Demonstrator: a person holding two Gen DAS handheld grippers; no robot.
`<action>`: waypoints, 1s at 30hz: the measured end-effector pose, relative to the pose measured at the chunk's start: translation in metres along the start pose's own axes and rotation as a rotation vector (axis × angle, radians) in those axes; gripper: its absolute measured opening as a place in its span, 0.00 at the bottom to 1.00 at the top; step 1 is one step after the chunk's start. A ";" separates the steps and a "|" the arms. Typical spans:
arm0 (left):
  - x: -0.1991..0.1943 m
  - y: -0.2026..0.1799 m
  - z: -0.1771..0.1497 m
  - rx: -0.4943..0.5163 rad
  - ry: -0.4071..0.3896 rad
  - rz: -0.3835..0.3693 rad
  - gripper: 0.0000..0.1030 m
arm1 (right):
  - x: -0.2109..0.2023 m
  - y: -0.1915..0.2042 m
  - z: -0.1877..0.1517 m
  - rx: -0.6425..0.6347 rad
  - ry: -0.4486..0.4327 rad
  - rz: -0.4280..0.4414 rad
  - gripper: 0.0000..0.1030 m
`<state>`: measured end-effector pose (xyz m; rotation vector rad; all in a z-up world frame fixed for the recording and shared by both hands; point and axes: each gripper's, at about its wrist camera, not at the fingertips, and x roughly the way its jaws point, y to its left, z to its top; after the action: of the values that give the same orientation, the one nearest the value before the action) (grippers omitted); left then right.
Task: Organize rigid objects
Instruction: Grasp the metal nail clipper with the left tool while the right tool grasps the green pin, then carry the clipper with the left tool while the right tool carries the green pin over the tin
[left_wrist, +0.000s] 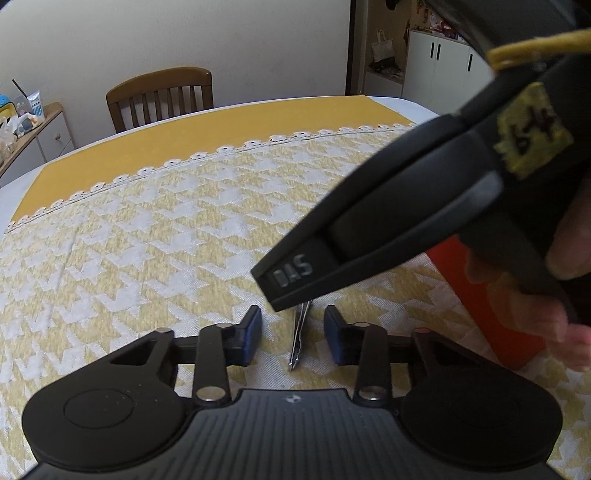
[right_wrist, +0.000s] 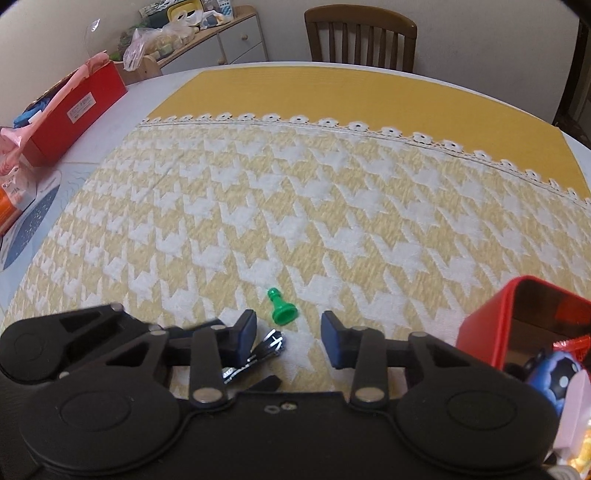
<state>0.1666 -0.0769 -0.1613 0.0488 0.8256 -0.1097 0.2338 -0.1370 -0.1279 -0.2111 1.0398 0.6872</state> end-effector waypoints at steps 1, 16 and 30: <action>0.000 -0.001 0.000 0.000 0.001 0.002 0.30 | 0.002 0.001 0.000 -0.003 0.002 -0.003 0.30; 0.002 -0.004 0.004 0.007 0.008 0.030 0.07 | 0.000 0.000 0.001 0.033 -0.037 -0.017 0.13; -0.021 0.008 0.011 -0.058 0.009 0.016 0.07 | -0.079 -0.030 -0.027 0.105 -0.135 -0.026 0.13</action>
<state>0.1614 -0.0686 -0.1380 0.0013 0.8372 -0.0708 0.2074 -0.2056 -0.0794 -0.0856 0.9391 0.6132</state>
